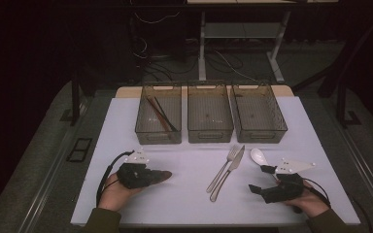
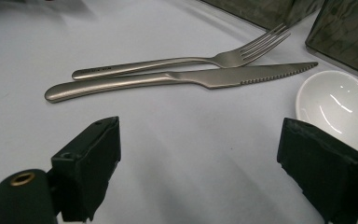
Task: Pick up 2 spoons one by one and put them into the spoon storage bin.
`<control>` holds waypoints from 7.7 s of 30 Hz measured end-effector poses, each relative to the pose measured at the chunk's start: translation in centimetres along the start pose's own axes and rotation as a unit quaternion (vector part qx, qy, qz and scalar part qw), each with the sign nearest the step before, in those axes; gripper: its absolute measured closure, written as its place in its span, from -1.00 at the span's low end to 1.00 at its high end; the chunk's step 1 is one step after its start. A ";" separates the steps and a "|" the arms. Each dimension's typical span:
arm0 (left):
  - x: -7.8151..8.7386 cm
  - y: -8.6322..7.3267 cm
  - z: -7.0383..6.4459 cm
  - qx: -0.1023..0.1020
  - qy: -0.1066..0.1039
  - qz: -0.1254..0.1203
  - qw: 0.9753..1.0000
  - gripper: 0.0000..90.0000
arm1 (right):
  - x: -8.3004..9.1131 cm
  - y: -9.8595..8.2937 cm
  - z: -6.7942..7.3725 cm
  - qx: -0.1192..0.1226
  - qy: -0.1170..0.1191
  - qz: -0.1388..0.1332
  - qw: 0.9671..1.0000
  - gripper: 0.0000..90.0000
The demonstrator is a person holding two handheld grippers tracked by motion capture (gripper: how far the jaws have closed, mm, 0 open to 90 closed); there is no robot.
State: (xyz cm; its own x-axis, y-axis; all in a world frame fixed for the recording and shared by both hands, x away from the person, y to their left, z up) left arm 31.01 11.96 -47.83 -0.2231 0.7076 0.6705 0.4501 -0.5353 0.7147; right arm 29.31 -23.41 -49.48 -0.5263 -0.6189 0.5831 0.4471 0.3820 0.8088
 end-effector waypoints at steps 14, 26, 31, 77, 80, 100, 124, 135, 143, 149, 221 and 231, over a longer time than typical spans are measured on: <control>-1.1 3.2 -0.2 -0.001 0.005 -0.038 0.999 0.81 | -0.1 0.0 0.2 0.004 0.002 0.000 1.000 -0.71; -2.1 6.6 0.5 -0.006 0.015 -0.057 0.998 0.81 | 0.0 0.1 0.3 0.006 0.004 -0.004 1.000 -0.71; -2.8 8.4 0.9 -0.010 0.008 -0.068 0.998 0.81 | -0.1 0.2 0.4 0.005 0.007 -0.004 1.000 -0.71; -11.1 24.8 6.0 -0.035 0.040 -0.093 0.994 0.81 | 0.2 0.3 0.3 -0.002 0.009 -0.010 1.000 -0.71; -12.0 25.4 6.4 -0.033 0.042 -0.095 0.994 0.81 | 0.2 0.3 0.3 -0.001 0.009 -0.010 1.000 -0.71; -15.7 25.2 9.0 0.006 0.048 -0.080 0.996 0.80 | 0.2 0.1 0.0 -0.002 0.010 -0.011 1.000 -0.71; -13.8 24.3 6.8 -0.005 0.034 -0.081 0.996 -0.06 | 0.2 0.1 -0.1 0.003 0.008 -0.009 1.000 -0.71; -10.1 20.9 4.5 -0.009 0.007 -0.100 0.995 -0.30 | 0.0 0.0 0.1 0.010 0.010 -0.006 1.000 -0.69; -7.8 17.3 2.0 -0.023 0.009 -0.099 0.995 -0.45 | 0.0 0.1 0.1 0.013 0.008 -0.007 1.000 -0.70; -6.2 13.7 0.8 -0.022 0.018 -0.098 0.995 -0.60 | 0.0 0.1 0.2 0.016 0.007 -0.005 1.000 -0.70; -1.4 0.5 -1.5 0.018 0.037 -0.098 0.994 -1.00 | -2.0 3.6 -8.8 -0.081 -0.026 0.068 0.994 -0.09; -1.7 0.5 -1.6 0.016 0.034 -0.096 0.995 -1.00 | -2.7 2.5 -9.0 -0.077 -0.023 0.089 0.993 0.00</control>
State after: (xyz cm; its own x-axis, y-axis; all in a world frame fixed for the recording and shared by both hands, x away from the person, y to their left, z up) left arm 30.20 9.79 -48.27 -0.3650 0.7623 0.5344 0.4198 -0.3776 0.8253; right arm 38.33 -26.97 -49.73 -0.4606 -0.5175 0.7211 0.6386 0.3710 0.6742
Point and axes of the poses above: each handheld gripper's, and its own axes: x roughly backward along the jaws, y roughly out of its top, z roughly to its left, the point moved 8 cm from there along -x, roughly forward along the jaws, and after that the axes turned 4 degrees about -y, right-handed, at the moved point
